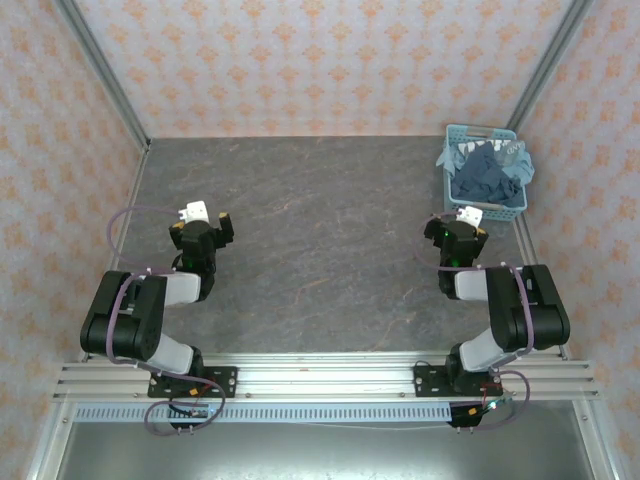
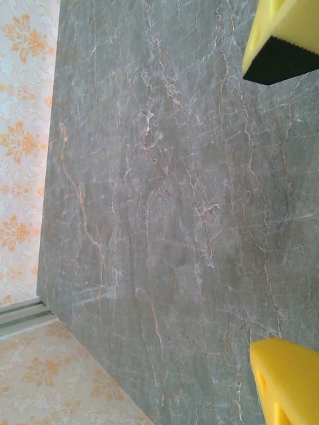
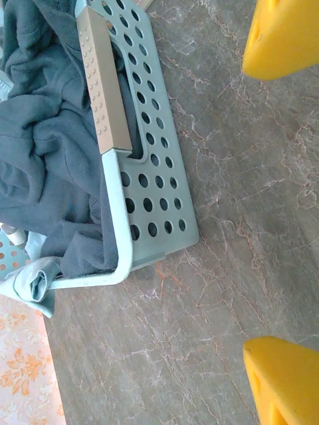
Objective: Fold and stack the t-shirts
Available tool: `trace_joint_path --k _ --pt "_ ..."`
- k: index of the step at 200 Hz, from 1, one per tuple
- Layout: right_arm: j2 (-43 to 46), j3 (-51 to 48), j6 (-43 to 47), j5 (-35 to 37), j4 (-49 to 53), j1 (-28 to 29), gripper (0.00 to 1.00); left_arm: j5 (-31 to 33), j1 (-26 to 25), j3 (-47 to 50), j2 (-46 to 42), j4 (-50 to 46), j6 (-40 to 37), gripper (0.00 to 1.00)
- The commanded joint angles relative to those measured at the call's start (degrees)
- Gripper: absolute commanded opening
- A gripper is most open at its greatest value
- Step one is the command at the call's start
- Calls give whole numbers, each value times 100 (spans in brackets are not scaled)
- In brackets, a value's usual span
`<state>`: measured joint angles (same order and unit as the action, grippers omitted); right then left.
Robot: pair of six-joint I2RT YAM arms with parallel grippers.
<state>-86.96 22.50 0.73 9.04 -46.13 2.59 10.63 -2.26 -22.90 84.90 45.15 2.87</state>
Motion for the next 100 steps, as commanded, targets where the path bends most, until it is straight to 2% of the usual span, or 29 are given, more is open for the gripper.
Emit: trace_joint_path --k 1,100 --pt "-5 31 -14 98 -46 -15 99 -44 -38 -40 53 -79 -152 100" --pt "-8 36 -17 98 -41 -18 99 21 -99 -84 68 -136 -208 100"
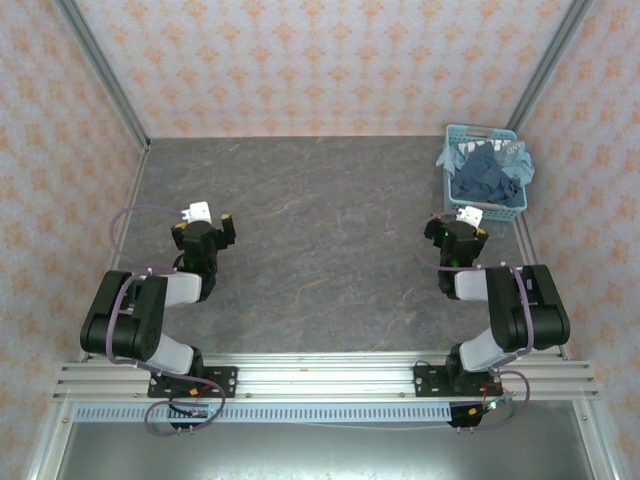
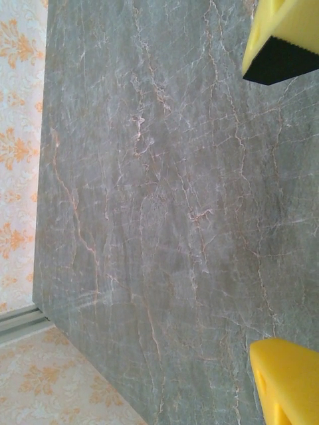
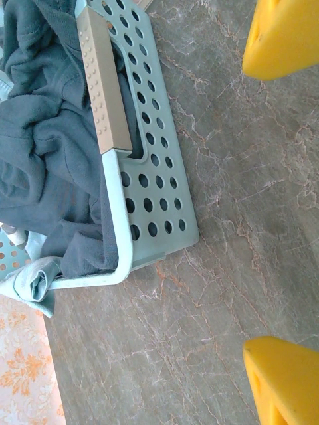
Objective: Fold and stack the t-shirts
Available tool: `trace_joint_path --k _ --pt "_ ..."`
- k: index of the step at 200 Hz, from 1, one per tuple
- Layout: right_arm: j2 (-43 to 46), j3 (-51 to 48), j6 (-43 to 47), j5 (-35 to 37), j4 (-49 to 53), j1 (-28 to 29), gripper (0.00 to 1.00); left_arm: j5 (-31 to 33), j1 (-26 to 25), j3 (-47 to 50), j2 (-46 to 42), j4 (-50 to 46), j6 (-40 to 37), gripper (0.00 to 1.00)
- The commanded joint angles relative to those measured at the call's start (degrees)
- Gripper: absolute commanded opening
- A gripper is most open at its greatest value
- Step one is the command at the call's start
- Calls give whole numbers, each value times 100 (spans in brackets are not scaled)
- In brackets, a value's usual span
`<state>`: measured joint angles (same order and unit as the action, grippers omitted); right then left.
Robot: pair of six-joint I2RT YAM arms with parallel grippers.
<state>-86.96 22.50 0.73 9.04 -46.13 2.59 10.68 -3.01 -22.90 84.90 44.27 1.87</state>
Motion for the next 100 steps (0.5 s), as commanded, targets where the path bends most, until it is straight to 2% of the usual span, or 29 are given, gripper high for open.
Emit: trace_joint_path --k 1,24,39,49,60,68,79,87,95,100 --pt "-6 35 -15 98 -39 -16 99 19 -25 -84 69 -50 -108 100" --pt "169 48 89 68 -84 25 99 -10 -22 -93 42 -50 -116 100" --pt "967 696 249 673 1660 366 99 10 -98 -489 -431 -1093 -201 100" --pt "1426 1062 195 933 2102 533 99 322 -242 -653 -811 -1611 -263 100" --pt "1823 1508 -43 1265 2320 636 99 612 -400 -539 -1327 -1406 -264 100" --pt "1884 2094 -573 1468 2847 613 99 662 -468 -474 -1679 -1076 -205 100" --pt "1813 3165 -1212 1194 4336 490 99 712 -489 -743 -1953 -1043 3 100" --pt "1584 4094 -1586 980 5571 412 99 1303 -482 -1455 -2054 -2153 1002 100" --pt "1283 4812 -2226 1253 6486 367 99 1649 -390 -2639 -1990 -4415 2094 100" --pt "1088 5124 -2287 1033 6718 250 99 1682 -312 -3441 -1831 -5886 2599 100"
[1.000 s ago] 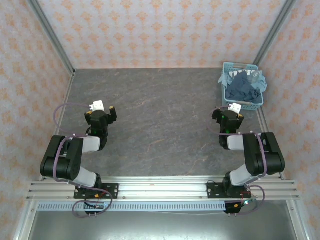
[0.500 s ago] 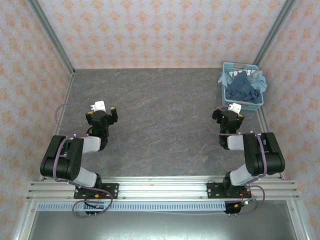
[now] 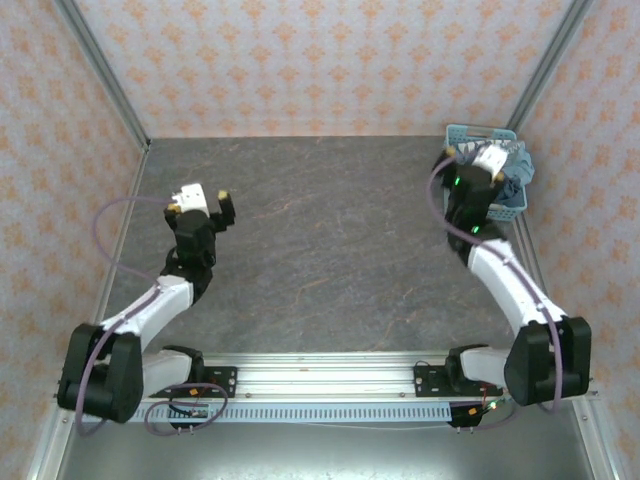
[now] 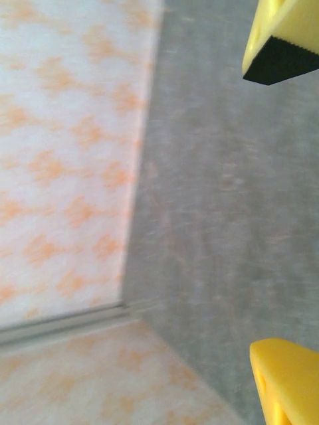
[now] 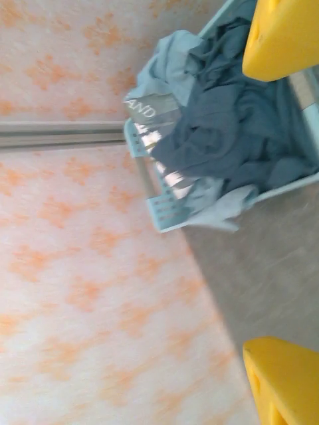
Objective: Fold and stack the t-shirts
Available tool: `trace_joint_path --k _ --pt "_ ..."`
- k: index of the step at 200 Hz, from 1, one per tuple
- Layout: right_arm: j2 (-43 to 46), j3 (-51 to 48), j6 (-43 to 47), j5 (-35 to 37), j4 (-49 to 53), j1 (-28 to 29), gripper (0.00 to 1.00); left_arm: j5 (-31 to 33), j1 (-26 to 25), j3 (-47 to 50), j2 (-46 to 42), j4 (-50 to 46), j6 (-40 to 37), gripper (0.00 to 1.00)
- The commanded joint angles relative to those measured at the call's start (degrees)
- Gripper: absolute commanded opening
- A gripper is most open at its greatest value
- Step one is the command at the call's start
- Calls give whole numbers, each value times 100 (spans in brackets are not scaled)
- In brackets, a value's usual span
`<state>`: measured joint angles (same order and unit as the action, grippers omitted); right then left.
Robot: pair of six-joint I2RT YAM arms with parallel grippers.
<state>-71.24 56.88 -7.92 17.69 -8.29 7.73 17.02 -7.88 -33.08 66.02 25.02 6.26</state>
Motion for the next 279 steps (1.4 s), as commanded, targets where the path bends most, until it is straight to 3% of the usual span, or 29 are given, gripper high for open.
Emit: trace_joint_path --k 1,9,14,24,44,93,130,158,167,201,214,279 --pt "-520 1747 -1405 91 2972 -289 99 1080 196 -2616 99 -4237 2278 100" --pt "-832 2176 -1384 -289 3263 -479 99 1310 274 -3617 472 -5677 3110 100" --pt "-1048 2504 -1446 -295 3490 -570 99 763 426 -3970 691 -5875 3013 100" --pt "-1497 3072 -1562 -256 4005 -755 99 -765 697 -4408 1033 -5790 2847 100" --pt "-2618 4284 -1692 -582 5055 -1194 100 -2219 574 -4634 1242 -5219 2965 100" --pt "-4500 5650 -1520 -801 5677 -1631 100 -3908 -419 -4945 1289 -4799 3122 99" --pt "-5496 6096 -1752 -935 6032 -1808 94 -3972 -894 -4980 1061 -5222 3152 98" --pt "-5762 6072 -1856 -1087 5907 -1847 79 -3801 -926 -4781 771 -5385 3194 96" --pt "-5777 6071 -1871 -1109 5860 -1853 71 -3761 -930 -4778 721 -5459 3150 95" --pt "-5399 5878 -1880 -1095 5438 -1854 14 -3601 -928 -4822 660 -5733 3026 93" --pt "-5165 5804 -1873 -1058 5242 -1853 0 -3574 -927 -4791 643 -5736 3021 92" --pt "-3635 5703 -1651 -770 4618 -1506 0 -3541 -926 -4691 756 -5691 2969 90"
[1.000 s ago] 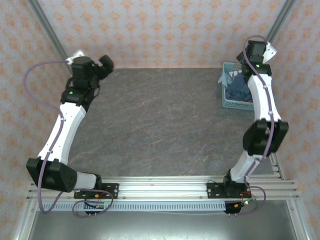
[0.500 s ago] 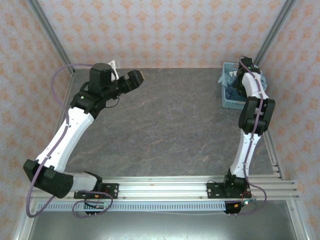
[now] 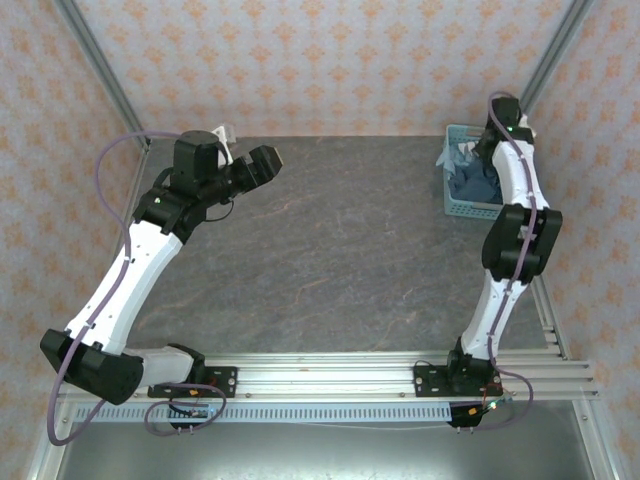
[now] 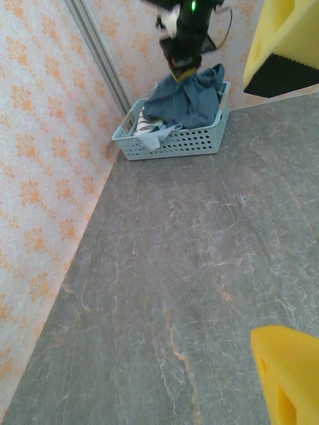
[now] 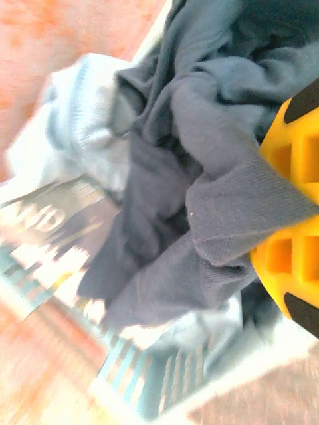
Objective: Fold and stack the t-shirts
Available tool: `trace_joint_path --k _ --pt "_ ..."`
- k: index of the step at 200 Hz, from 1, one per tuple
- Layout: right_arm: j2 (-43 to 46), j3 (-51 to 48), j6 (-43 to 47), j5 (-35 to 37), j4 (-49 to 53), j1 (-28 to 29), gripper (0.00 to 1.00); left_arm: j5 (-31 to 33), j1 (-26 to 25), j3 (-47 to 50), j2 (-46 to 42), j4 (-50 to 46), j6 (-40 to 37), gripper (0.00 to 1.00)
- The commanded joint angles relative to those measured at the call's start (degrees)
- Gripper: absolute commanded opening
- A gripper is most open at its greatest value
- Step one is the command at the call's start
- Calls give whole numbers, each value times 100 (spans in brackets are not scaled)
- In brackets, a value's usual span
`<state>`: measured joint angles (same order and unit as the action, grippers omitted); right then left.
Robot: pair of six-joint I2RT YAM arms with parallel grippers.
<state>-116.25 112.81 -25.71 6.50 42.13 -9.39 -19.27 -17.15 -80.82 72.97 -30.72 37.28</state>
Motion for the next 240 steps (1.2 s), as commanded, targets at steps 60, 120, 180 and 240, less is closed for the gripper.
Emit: trace_joint_path --k 60,120,180,240 --pt "2031 794 537 110 -1151 1071 0 485 1 40 166 -383 -150 89" --pt "2246 2057 1145 -202 -1006 2651 0 1276 1 -160 88 -896 -251 89" --pt "1660 2503 747 -1031 -732 4126 0 2119 1 -165 -128 -1353 -92 90" --pt "821 761 230 -2043 -926 5414 0 3000 5 11 -486 -2057 118 92"
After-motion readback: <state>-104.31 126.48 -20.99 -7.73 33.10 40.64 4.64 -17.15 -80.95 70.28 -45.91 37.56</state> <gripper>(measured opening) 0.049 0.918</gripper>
